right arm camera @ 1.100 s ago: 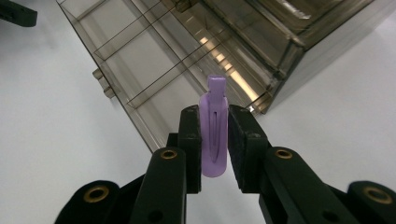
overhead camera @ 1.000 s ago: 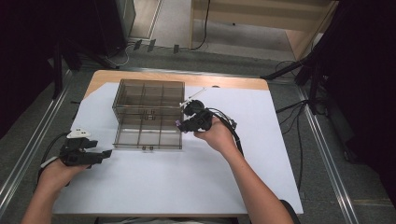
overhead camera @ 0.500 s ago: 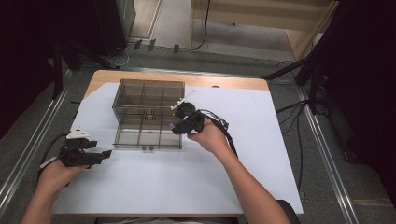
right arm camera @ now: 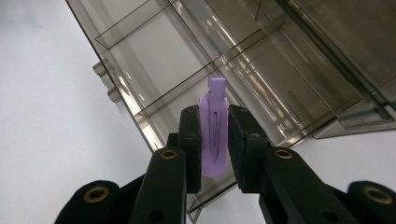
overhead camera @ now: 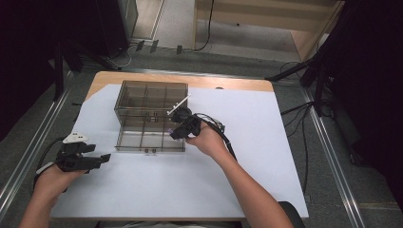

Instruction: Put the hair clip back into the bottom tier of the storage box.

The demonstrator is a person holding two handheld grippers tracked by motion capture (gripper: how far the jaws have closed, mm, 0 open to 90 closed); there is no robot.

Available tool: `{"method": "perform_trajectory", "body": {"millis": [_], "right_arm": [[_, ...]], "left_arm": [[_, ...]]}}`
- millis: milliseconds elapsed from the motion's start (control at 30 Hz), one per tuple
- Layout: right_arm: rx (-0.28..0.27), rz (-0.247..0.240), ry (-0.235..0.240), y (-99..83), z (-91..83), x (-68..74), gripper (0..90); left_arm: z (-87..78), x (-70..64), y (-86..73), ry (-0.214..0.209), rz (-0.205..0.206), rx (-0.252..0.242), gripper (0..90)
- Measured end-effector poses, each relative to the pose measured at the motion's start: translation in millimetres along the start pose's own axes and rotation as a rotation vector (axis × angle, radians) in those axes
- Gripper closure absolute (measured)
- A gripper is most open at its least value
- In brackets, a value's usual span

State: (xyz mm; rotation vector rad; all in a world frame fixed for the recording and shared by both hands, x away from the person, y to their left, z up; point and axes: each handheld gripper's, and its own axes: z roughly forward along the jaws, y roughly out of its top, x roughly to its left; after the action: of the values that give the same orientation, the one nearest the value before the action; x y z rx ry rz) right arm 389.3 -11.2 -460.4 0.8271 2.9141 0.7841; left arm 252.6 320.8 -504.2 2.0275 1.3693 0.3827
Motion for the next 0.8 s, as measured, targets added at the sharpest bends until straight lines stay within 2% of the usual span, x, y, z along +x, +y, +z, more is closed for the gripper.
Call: {"method": "perform_trajectory", "body": {"millis": [100, 267, 667, 800], "right_arm": [[0.01, 0.005, -0.003, 1.2, 5.1, -0.2, 77.8], [0.059, 0.01, -0.027, 2.0, 16.5, 1.5, 77.7], [0.101, -0.006, -0.051, 1.1, 27.3, 1.0, 77.7], [0.107, -0.01, -0.046, 1.1, 29.3, 1.7, 77.7]], "left_arm": [[0.1, 2.1, -1.3, 0.003, -0.008, 0.003, 27.1], [-2.7, 0.1, -0.9, -0.004, -0.011, -0.008, 27.0], [-3.8, 1.3, -2.5, 0.003, -0.009, -0.001, 27.0], [-4.5, 2.1, -2.7, 0.001, -0.009, -0.004, 26.9]]}}
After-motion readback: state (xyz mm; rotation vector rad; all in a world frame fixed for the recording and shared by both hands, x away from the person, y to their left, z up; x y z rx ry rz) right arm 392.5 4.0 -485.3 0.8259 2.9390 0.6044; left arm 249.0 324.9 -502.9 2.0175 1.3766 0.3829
